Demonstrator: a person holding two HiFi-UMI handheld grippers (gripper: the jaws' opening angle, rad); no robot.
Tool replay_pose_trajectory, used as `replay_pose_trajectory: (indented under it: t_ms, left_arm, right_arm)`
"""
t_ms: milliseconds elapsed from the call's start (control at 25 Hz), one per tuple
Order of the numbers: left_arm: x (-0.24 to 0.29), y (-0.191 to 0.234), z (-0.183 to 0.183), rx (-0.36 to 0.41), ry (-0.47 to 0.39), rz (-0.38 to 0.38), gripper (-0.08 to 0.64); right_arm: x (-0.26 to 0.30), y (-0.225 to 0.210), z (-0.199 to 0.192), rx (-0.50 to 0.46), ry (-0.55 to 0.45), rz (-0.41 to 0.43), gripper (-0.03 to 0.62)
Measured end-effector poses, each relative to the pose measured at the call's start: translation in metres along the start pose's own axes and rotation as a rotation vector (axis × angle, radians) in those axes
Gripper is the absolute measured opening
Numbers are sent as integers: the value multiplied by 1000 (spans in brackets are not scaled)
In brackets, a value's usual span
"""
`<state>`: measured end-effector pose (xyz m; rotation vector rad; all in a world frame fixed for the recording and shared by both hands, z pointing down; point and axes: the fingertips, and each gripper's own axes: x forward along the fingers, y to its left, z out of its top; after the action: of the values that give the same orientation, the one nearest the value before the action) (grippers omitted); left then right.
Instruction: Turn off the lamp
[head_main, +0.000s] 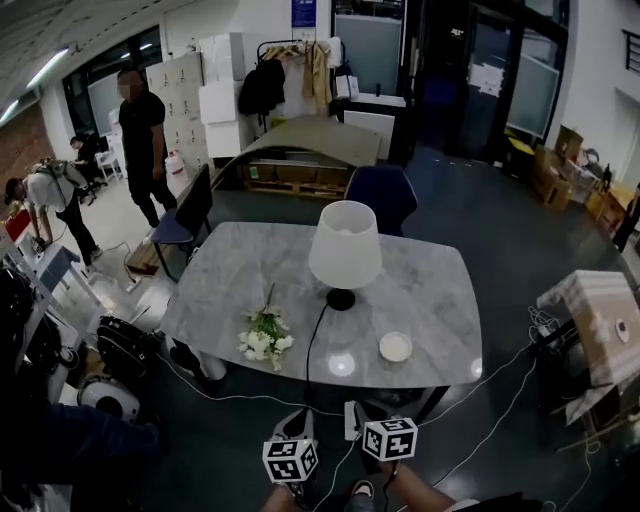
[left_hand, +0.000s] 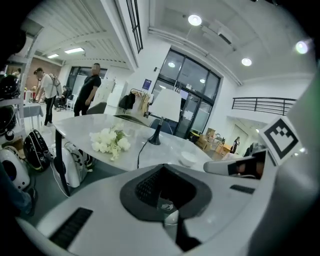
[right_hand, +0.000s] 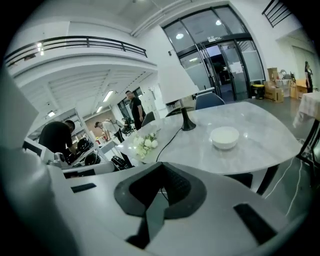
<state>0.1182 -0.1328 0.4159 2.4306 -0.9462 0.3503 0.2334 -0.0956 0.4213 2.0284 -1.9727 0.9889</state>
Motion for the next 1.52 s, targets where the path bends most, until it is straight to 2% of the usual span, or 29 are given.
replay_pose_trajectory:
  t_ms: [240, 560, 880, 1520]
  left_arm:
    - [-13, -20, 34, 32, -81, -9, -5]
    - [-34, -32, 63, 86, -167, -15, -5]
    - [-43, -25, 61, 78, -157, -1, -5]
    - [-43, -42, 58, 115, -136, -47, -5]
  right_arm:
    - [-28, 1, 31, -8, -86, -3, 0]
    - [-46, 12, 47, -15, -150, 10, 0]
    - [-43, 26, 46, -26, -130, 16, 0]
    - [-52, 24, 39, -33, -132, -20, 0]
